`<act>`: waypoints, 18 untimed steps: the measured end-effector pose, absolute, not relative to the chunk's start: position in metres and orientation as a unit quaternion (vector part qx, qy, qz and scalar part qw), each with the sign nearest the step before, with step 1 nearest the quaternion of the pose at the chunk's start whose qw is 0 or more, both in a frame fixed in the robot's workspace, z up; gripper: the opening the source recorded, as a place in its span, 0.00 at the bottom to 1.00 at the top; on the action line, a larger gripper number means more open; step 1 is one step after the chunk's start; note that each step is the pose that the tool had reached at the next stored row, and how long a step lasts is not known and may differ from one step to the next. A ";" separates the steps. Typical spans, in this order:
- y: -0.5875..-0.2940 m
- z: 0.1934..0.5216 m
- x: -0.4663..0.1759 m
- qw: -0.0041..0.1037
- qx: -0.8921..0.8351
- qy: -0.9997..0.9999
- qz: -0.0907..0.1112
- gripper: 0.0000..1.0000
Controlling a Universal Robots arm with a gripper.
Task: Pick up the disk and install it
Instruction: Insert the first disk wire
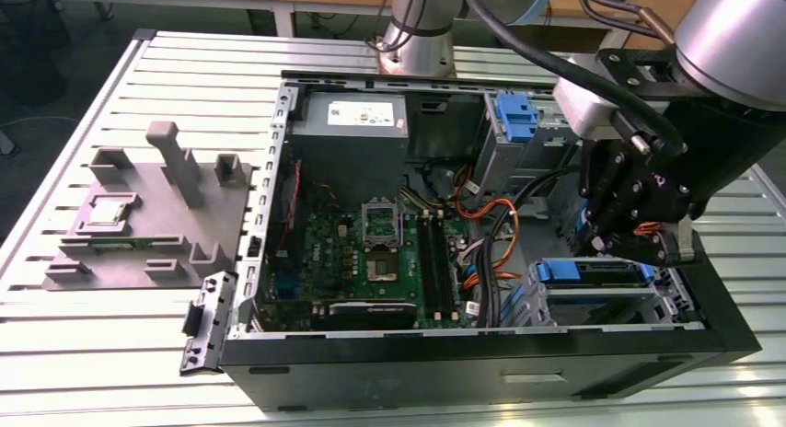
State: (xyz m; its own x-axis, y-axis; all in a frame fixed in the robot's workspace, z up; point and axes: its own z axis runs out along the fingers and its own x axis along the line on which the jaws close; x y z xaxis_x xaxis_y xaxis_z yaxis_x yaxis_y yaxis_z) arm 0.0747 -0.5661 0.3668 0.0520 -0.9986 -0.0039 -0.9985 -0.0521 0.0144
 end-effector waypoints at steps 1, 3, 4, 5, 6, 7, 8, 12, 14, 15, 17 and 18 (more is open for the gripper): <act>-0.566 0.367 0.075 0.004 0.727 -0.687 -0.006 0.10; -0.566 0.367 0.076 0.003 0.728 -0.686 -0.005 0.10; -0.566 0.367 0.077 0.002 0.728 -0.686 -0.005 0.10; -0.566 0.367 0.079 0.002 0.728 -0.686 -0.005 0.10; -0.566 0.367 0.081 0.002 0.728 -0.686 -0.004 0.10; -0.565 0.367 0.083 0.002 0.728 -0.686 -0.004 0.10; -0.564 0.367 0.085 0.002 0.728 -0.686 -0.004 0.10; -0.561 0.367 0.096 0.002 0.728 -0.686 -0.003 0.10; -0.560 0.367 0.101 0.003 0.728 -0.686 -0.002 0.10; -0.560 0.366 0.103 0.003 0.728 -0.686 -0.002 0.10; -0.560 0.366 0.104 0.004 0.728 -0.685 0.002 0.10; -0.560 0.365 0.104 0.003 0.730 -0.684 0.005 0.10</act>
